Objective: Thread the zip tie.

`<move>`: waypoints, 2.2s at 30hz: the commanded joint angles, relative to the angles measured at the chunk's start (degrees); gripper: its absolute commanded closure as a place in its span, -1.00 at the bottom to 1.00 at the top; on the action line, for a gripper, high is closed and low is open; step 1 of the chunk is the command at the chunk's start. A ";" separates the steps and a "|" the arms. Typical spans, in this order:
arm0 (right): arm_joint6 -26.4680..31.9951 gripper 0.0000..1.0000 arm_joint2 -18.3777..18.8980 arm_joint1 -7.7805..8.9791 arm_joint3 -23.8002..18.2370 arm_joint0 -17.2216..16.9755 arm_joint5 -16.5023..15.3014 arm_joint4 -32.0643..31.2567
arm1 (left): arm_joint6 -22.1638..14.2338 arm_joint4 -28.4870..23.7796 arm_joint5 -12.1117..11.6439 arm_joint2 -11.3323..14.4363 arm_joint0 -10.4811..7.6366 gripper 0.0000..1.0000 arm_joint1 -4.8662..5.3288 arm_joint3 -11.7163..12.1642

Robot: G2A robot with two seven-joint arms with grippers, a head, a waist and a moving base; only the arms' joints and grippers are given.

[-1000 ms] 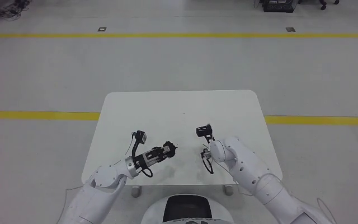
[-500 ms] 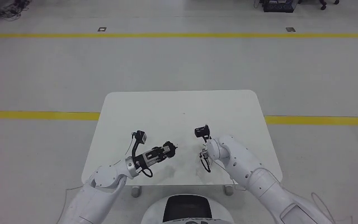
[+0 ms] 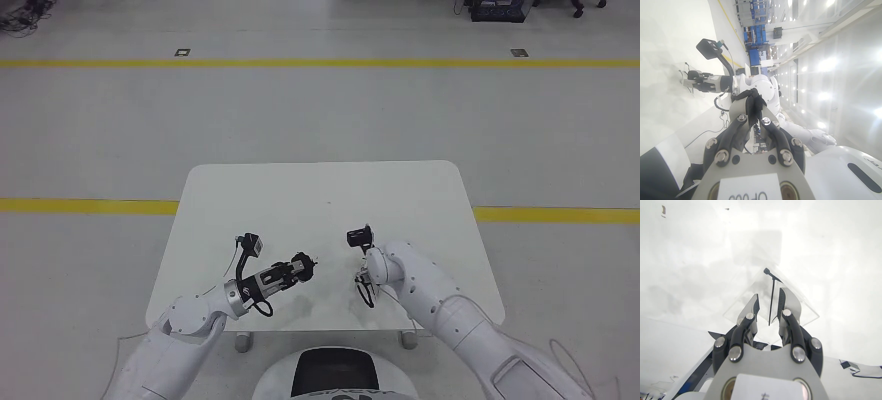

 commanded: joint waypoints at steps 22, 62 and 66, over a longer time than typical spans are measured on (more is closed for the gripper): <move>0.46 0.96 0.08 -2.57 5.22 1.56 0.00 -1.40 | 0.00 0.00 0.00 0.00 0.00 1.00 0.00 0.00; -2.73 1.00 22.91 3.96 -32.56 -22.34 -13.38 -0.20 | 0.00 0.00 0.00 0.00 0.00 1.00 0.00 0.00; -2.73 1.00 22.91 3.96 -32.56 -22.34 -13.38 -0.20 | 0.00 0.00 0.00 0.00 0.00 1.00 0.00 0.00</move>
